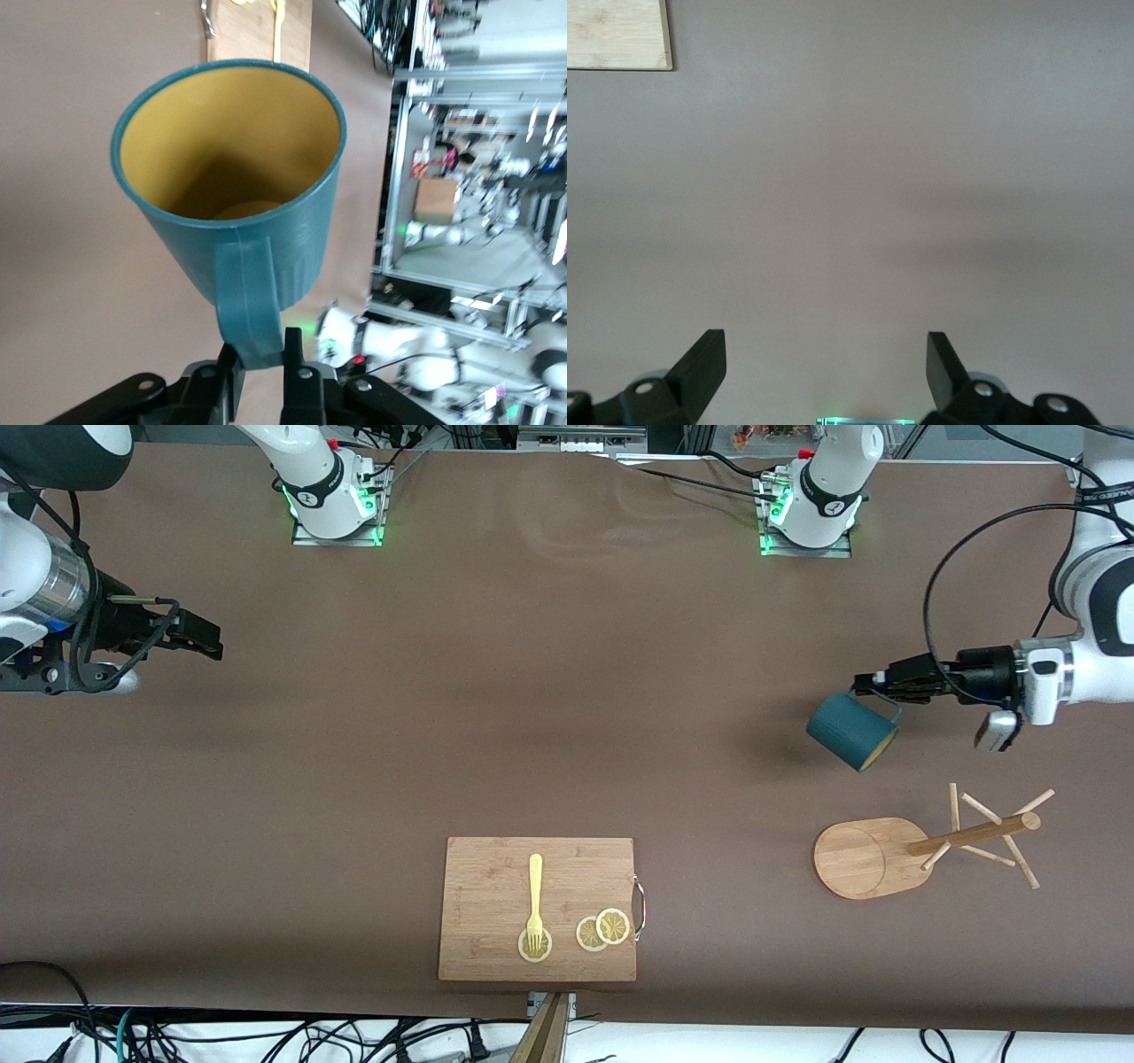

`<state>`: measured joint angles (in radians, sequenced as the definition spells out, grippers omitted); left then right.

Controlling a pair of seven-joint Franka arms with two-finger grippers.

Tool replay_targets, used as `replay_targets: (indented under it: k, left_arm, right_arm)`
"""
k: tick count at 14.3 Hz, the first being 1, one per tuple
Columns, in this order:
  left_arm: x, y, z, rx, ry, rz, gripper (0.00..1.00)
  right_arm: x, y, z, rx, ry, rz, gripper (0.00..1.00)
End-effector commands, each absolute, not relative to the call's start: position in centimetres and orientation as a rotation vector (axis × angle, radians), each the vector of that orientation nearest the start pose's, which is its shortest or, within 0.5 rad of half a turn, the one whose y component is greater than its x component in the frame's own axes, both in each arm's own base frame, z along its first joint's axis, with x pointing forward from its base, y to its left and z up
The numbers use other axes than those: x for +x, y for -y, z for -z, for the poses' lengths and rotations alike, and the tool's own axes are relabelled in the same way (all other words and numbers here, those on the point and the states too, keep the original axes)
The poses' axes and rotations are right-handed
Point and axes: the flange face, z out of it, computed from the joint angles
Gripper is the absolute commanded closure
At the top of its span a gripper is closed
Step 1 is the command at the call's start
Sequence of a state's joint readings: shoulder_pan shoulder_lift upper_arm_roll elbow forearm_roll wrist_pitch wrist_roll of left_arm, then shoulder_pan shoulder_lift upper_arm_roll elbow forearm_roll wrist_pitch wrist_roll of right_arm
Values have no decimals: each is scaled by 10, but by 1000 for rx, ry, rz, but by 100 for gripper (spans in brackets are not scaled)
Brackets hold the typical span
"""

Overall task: Pass cup and hang on rack
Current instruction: 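Lift the mug with the left gripper and carry it to the rack, then hang the mug handle onto a rack peg with the left gripper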

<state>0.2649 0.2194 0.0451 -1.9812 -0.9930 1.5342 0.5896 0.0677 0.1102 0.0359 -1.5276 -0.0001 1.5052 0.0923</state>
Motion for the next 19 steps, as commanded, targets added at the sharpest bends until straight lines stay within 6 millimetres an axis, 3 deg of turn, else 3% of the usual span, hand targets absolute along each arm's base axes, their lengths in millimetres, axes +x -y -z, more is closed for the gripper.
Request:
replay_targets:
  k: [1,7,12,15,19]
  left_arm:
    - [547,-98,-370,1936,-183,196,100]
    - [548,-152,-341,1796,-322,165,100]
    - [551,-177,-318,1672,-391,127,100]
    - [566,-190,-314,1630,-390,94,100]
    - [570,-203,-286,1539,-421,82,100]
  right_arm:
    - [577,-56,-582,-3146,39,-200,0]
    - [577,-56,-582,-3146,39,-197,0]
    - [577,-55,-582,-3146,34,-197,0]
    - [577,-55,-582,-3146,34,-197,0]
    - [577,-55,-582,-3146,36,-197,0]
